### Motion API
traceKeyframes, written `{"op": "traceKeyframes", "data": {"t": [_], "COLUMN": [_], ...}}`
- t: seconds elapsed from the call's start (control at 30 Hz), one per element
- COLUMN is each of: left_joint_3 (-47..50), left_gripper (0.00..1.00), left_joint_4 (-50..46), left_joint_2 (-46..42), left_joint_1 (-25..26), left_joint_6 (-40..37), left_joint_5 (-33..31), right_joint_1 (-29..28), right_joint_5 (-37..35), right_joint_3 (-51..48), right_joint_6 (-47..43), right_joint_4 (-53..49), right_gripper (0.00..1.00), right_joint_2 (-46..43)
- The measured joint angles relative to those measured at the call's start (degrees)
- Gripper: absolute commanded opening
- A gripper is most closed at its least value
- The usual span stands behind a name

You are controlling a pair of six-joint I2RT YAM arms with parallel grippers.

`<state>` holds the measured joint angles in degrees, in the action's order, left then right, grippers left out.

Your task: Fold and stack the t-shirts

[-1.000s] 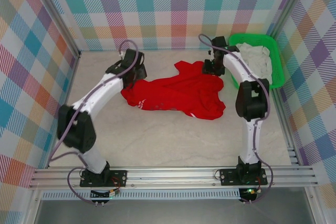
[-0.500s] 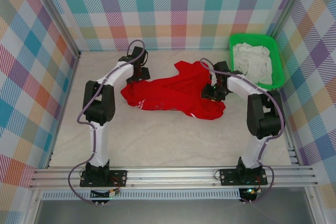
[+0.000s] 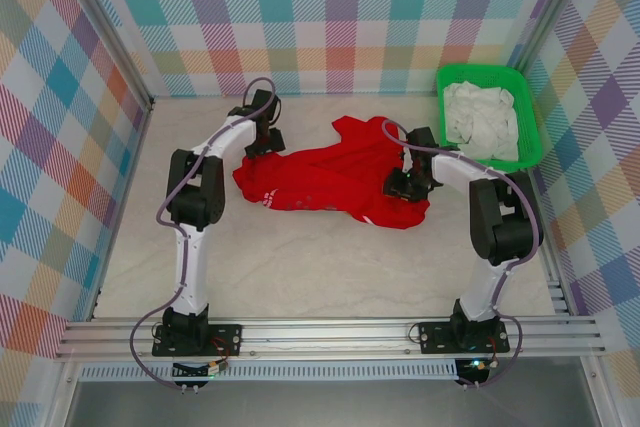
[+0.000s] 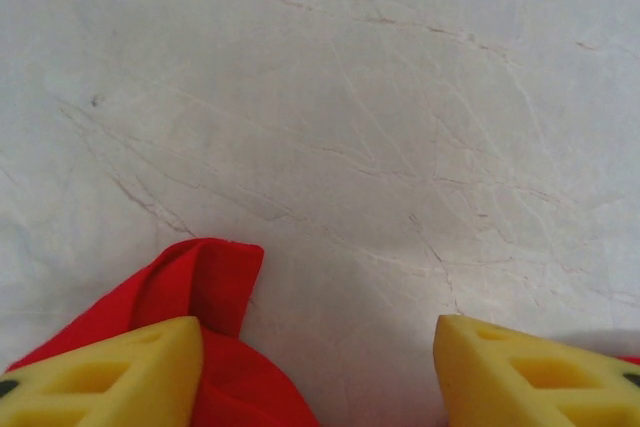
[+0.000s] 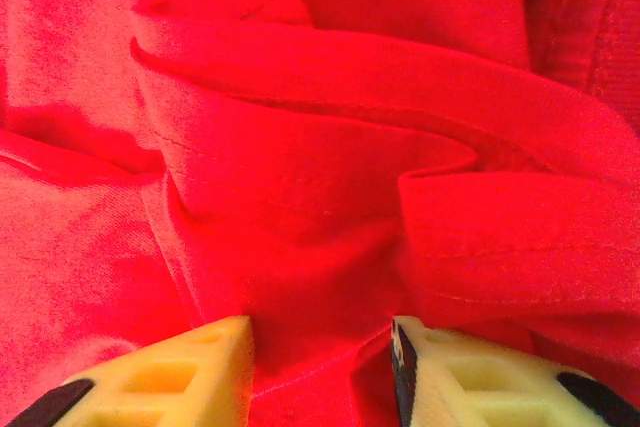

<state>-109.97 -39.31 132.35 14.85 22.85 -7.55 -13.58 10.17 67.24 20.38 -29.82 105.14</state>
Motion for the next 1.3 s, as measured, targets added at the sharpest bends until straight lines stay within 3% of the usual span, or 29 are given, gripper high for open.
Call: {"op": "traceKeyframes", "data": {"t": [0.1,0.2,0.53,0.8,1.03,1.3], "left_joint_3": [0.0,-0.1,0.9,10.5,28.1,45.8], "left_gripper": [0.30,0.00,0.00,0.00,0.00,0.00], "left_joint_4": [-0.1,-0.1,-2.6,-3.2,-4.3,-7.8], "left_joint_2": [0.2,0.2,-5.0,-28.5,-49.2,-64.5], "left_joint_1": [0.0,0.0,0.0,0.1,1.3,8.4], "left_joint_6": [0.0,0.2,-0.7,-3.4,-4.3,-0.8], "left_joint_5": [0.3,0.6,0.7,2.2,2.6,2.4], "right_joint_1": [0.0,0.0,0.0,0.0,0.0,-0.2], "right_joint_5": [0.0,0.0,-0.1,-0.2,-0.2,0.0], "right_joint_3": [-0.4,-0.7,-1.0,0.9,2.2,2.5], "right_joint_6": [0.2,0.2,3.3,7.3,9.9,11.8], "right_joint_4": [0.4,0.7,2.8,4.3,5.0,5.9], "right_gripper": [0.40,0.40,0.39,0.40,0.46,0.52], "right_joint_2": [0.0,0.0,0.9,3.2,4.2,4.4]}}
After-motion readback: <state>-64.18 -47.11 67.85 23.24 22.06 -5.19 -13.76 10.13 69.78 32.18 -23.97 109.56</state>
